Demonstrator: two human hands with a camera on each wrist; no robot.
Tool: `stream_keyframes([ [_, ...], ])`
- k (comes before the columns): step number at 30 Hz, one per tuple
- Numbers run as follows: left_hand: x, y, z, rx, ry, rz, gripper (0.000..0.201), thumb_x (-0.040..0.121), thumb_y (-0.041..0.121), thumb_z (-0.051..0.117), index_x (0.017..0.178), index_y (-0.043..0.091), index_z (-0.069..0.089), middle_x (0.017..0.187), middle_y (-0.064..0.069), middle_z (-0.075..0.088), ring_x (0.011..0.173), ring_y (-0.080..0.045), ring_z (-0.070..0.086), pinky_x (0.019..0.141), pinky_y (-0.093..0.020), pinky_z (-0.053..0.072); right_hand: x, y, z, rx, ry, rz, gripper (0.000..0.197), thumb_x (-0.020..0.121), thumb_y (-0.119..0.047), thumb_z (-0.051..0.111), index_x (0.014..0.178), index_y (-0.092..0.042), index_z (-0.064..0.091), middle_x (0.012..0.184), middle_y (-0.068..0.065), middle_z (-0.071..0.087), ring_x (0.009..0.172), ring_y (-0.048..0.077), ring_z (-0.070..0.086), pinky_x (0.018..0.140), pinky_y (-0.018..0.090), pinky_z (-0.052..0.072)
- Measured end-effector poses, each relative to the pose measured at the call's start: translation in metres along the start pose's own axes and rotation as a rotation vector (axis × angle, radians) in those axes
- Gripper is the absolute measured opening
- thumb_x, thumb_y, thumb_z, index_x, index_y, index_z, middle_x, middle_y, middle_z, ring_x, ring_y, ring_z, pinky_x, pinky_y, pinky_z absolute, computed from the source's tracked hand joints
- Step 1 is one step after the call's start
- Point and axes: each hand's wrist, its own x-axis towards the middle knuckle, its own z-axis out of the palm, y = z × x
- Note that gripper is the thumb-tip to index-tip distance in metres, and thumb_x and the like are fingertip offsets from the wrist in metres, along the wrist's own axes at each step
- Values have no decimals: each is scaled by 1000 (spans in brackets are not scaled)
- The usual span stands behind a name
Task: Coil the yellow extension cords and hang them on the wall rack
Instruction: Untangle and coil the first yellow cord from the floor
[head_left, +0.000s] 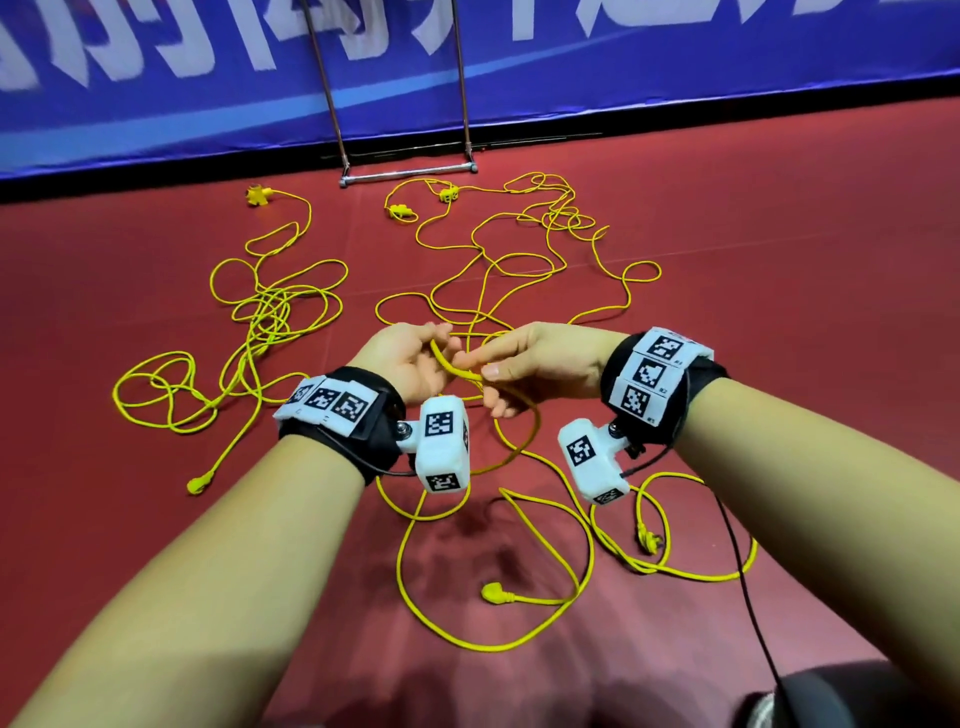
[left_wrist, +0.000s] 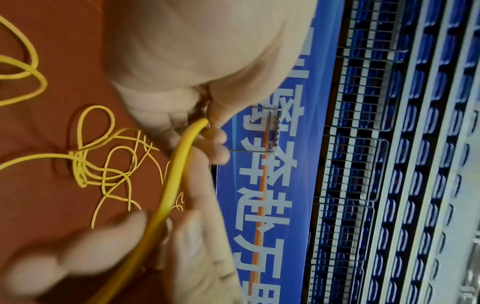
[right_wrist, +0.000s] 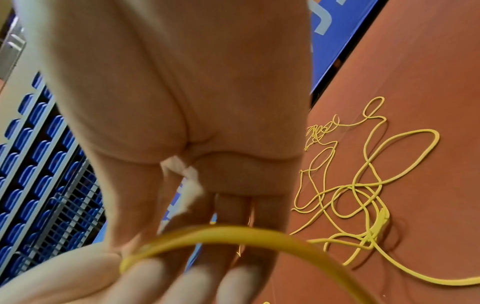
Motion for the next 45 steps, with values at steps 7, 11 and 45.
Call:
stream_keyframes([
  [7, -19, -2, 13, 528, -303, 244, 22, 104, 11, 39, 103, 11, 61, 70, 4, 45, 41, -6, 33, 45, -17, 31, 3, 5, -25, 322, 429, 100, 39, 103, -46, 35, 110, -10, 51, 76, 8, 72, 67, 22, 71, 66, 32, 54],
  [11, -33, -15, 21, 879, -577, 237, 21, 102, 8, 45, 102, 12, 66, 73, -1, 53, 48, -9, 38, 49, -23, 34, -1, 0, -34, 525, 520, 104, 38, 103, -44, 37, 89, -11, 50, 76, 4, 63, 55, 18, 69, 62, 31, 53],
  [45, -19, -10, 16, 519, -148, 221, 24, 103, 8, 39, 91, 8, 60, 69, 0, 47, 50, -10, 51, 50, -22, 50, 4, -3, -18, 116, 286, 43, 27, 105, -31, 40, 102, -12, 59, 86, 7, 66, 74, 19, 69, 68, 32, 55],
])
